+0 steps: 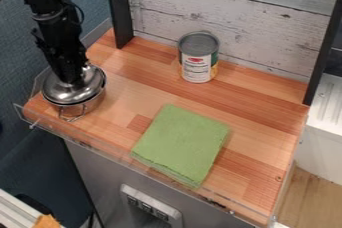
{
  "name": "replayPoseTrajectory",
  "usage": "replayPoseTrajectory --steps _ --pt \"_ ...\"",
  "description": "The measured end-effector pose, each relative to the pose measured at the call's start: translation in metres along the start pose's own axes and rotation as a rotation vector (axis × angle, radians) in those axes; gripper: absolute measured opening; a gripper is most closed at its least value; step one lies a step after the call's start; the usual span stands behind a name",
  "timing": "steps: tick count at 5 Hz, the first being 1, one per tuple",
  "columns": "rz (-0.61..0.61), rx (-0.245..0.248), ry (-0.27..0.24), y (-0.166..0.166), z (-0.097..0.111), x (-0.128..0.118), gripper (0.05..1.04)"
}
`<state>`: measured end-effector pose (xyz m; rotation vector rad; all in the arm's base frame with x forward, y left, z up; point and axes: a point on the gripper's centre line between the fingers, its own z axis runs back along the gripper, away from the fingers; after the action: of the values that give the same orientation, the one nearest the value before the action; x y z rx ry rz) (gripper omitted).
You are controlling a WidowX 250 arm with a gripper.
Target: Put the lid on the silver pot
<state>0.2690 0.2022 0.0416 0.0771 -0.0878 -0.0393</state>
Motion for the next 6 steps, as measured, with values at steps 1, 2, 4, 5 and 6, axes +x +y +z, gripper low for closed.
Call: replayPoseTrajectory --steps 1,2,4,5,6 --pt "0.014 0.001 0.003 0.006 -0.001 0.001 0.28" --pt "0.013 -0.027 0.007 0.001 -0.001 0.0 0.28" --pt "0.002 -0.062 0.004 -0.007 -0.001 -0.002 0.28" --pt "-0.001 -0.067 0.016 -0.01 -0.004 -0.005 0.28" --pt "-0.003 -0.051 0.015 -0.008 -0.004 -0.006 0.337"
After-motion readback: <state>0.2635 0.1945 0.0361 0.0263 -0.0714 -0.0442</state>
